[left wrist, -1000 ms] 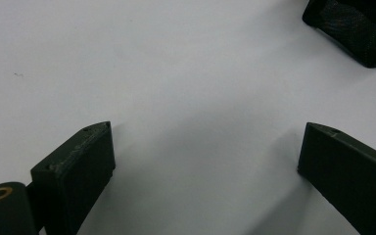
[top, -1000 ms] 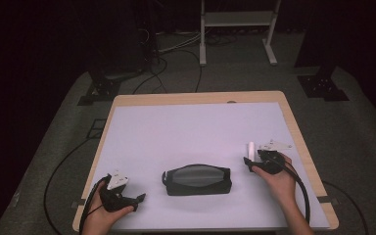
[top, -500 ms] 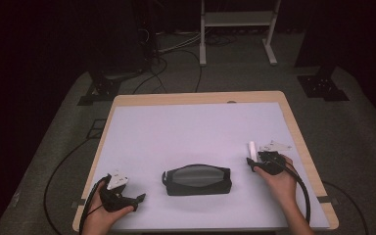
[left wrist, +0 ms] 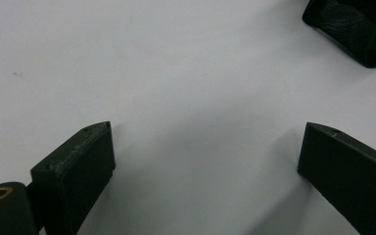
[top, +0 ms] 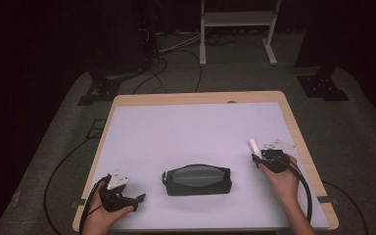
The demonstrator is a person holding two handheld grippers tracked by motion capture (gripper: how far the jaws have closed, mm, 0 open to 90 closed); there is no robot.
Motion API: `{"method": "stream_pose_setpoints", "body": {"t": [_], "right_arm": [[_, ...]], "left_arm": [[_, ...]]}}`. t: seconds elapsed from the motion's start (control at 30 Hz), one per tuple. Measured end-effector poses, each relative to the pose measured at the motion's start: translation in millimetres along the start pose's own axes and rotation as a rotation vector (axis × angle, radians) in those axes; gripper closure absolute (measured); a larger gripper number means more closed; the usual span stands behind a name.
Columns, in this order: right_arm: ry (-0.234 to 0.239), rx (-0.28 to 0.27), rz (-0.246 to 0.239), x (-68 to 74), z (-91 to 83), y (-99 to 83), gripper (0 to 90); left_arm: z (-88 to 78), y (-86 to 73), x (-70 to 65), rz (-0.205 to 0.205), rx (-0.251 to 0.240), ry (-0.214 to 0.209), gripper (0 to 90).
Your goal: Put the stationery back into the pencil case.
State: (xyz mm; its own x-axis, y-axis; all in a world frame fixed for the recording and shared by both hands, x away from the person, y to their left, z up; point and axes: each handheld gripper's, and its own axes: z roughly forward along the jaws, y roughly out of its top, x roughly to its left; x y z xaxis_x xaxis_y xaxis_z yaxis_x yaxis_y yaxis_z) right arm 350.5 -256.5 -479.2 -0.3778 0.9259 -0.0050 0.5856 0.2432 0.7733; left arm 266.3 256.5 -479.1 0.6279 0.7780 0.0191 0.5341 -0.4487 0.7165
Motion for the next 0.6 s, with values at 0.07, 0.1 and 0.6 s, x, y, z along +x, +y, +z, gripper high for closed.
{"method": "stream_pose_setpoints", "body": {"t": [0.07,0.1,0.6], "right_arm": [[0.0,-0.001,0.002,0.1,0.7,-0.3,57.8],[0.0,0.0,0.002,0.0,1.3,-0.7,59.4],[-0.005,0.001,0.005,-0.3,1.5,-1.3,68.8]], "left_arm": [[0.0,0.0,-0.1,-0.001,0.0,0.0,5.9],[0.0,0.0,0.0,0.0,0.0,0.0,5.9],[-0.1,-0.1,-0.1,0.0,0.0,0.0,5.9]]}}
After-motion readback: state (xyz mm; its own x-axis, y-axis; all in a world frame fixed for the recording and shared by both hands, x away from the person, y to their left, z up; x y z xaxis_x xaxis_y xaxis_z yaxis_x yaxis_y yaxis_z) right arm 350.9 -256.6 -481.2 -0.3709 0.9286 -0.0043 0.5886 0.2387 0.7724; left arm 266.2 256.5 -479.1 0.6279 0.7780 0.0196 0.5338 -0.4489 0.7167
